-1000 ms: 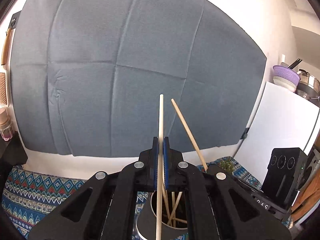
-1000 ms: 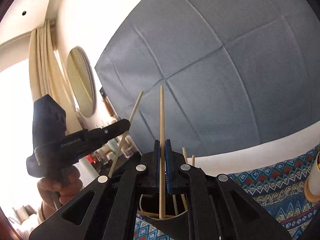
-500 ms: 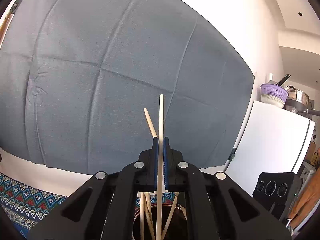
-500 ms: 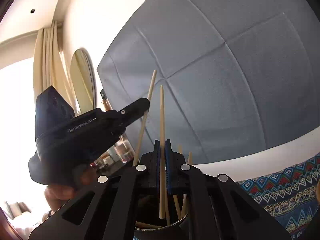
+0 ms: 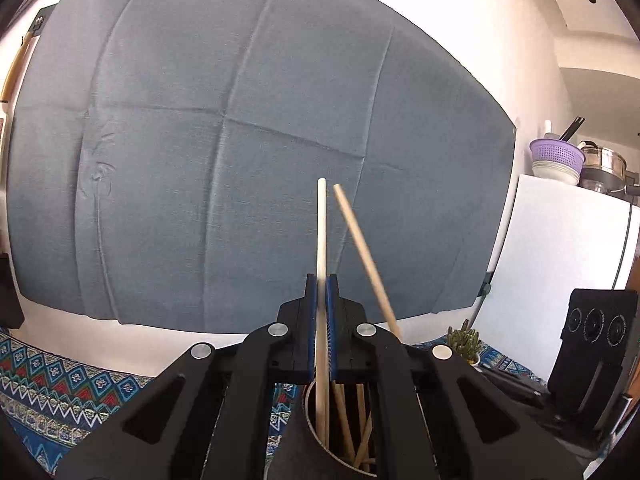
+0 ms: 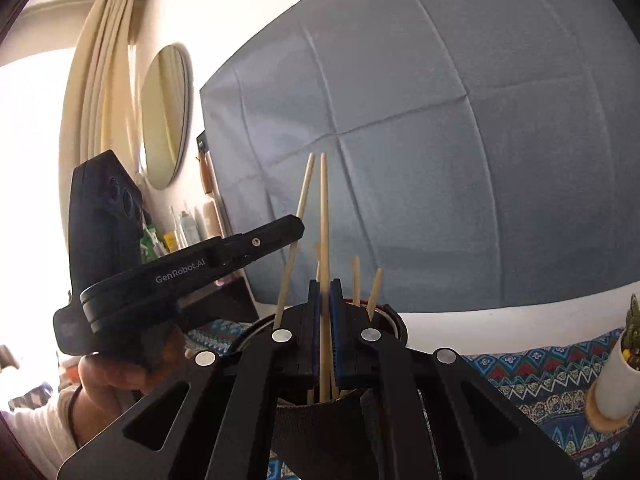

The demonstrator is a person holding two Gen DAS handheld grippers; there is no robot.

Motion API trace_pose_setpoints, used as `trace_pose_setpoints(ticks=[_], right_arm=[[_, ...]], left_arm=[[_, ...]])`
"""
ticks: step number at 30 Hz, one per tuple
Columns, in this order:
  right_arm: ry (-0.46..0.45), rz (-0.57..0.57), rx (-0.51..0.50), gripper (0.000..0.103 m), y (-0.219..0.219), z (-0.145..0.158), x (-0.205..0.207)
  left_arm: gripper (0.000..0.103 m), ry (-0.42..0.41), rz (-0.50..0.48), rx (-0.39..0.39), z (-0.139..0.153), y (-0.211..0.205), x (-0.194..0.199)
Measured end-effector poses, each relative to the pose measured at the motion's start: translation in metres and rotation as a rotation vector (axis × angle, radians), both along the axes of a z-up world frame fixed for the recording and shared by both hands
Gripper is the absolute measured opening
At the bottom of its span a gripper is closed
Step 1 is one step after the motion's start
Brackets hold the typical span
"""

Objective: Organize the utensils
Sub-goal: 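Lower both held sticks into the black cup and open the tools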

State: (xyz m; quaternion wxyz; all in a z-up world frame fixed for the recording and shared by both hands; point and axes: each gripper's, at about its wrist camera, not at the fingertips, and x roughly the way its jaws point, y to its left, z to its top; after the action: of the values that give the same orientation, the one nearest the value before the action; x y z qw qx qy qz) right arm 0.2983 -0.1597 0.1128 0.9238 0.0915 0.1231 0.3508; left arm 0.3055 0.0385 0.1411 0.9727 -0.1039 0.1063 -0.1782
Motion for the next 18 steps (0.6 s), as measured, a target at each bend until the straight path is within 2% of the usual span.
trace_pose_setpoints(ticks=[4,16,18], right_arm=[[-0.021,-0.011,-0.072,0.005,-0.001,0.004,-0.012],[-0.013,-0.023,-0.166,0.007,-0.001,-0.001,-0.035],[-0.04,-0.04,-0.201,0.009,0.0,0.001,-0.042]], left_arm=[[0.006,0.007,0.008,0.051,0.002,0.005,-0.012],[0.006,0.032,0.039,0.138,-0.004,0.002,-0.04],[0.012,0.048,0.038,0.142,-0.005,0.003,-0.043]])
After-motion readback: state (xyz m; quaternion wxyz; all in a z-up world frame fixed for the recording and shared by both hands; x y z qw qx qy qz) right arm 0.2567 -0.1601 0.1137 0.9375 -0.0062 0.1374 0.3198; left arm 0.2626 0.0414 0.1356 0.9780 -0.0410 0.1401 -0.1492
